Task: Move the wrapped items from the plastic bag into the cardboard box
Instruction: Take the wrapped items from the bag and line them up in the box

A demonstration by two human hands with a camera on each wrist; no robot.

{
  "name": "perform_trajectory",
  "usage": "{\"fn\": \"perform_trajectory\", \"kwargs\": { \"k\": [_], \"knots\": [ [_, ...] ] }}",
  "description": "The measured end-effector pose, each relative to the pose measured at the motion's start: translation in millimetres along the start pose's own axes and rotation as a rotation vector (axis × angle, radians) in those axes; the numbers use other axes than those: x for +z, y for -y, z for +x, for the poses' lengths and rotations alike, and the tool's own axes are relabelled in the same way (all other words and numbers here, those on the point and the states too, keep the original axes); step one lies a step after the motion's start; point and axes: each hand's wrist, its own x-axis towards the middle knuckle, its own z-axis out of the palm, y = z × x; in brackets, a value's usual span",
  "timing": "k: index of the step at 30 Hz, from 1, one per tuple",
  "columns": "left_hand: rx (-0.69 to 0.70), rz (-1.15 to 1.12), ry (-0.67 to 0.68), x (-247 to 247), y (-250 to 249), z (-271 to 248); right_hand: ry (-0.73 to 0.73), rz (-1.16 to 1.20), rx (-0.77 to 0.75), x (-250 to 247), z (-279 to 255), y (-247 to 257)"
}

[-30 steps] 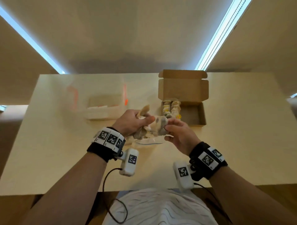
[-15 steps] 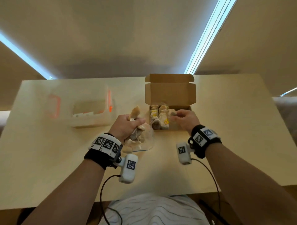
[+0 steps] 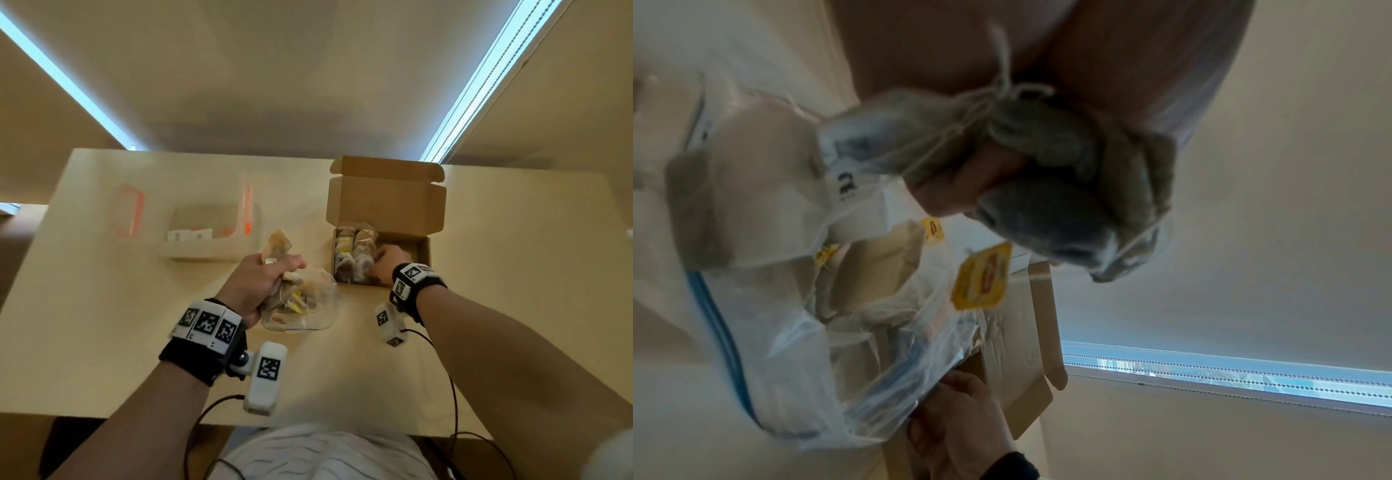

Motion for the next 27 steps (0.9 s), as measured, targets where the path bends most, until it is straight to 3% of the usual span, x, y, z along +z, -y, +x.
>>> {"fn": "perform_trajectory", "kwargs": {
  "k": [4,7,9,12,14,16,18,20,24,25,27],
  "knots": [
    [-0.010,-0.023,0.014,-1.1,-2.4,-1.7,-0.070,0.046,0.012,-12.4,-14.2,2.8],
    [-0.012,-0.064,0.049,-1.4,-6.3,-4.9,-0.144,0.160,-0.170,-22.5,-47.2,11.6],
    [-0.021,-0.061,0.110,1.1,-10.8,-8.5,-0.018,0.295,-0.391,-22.9,-79.2,26.5],
    [-0.021,-0.044,0.251,8.2,-20.7,-17.0,0.404,0.424,-0.607,-15.5,-119.2,52.3],
    [0.004,-0.009,0.333,12.2,-29.0,-24.0,0.553,0.524,-0.664,-11.9,-136.9,66.8],
    [0.041,0.060,0.397,13.0,-34.8,-28.2,0.617,0.825,-0.619,-15.3,-147.0,76.1],
    [0.062,0.134,0.416,10.5,-39.1,-29.5,0.643,0.982,-0.593,-23.2,-152.7,81.5],
    [0.065,0.220,0.415,7.6,-42.4,-29.9,0.587,0.885,-0.672,-31.9,-157.4,85.4],
    [0.127,0.399,0.451,2.2,-45.5,-31.4,0.092,0.572,-0.768,-39.0,-164.9,93.6],
    [0.136,0.399,0.439,1.3,-46.0,-32.4,0.009,0.604,-0.742,-39.4,-165.3,94.2],
    [0.143,0.339,0.396,-2.0,-44.8,-33.2,-0.004,0.804,-0.645,-41.9,-167.9,94.2]
  ]
}}
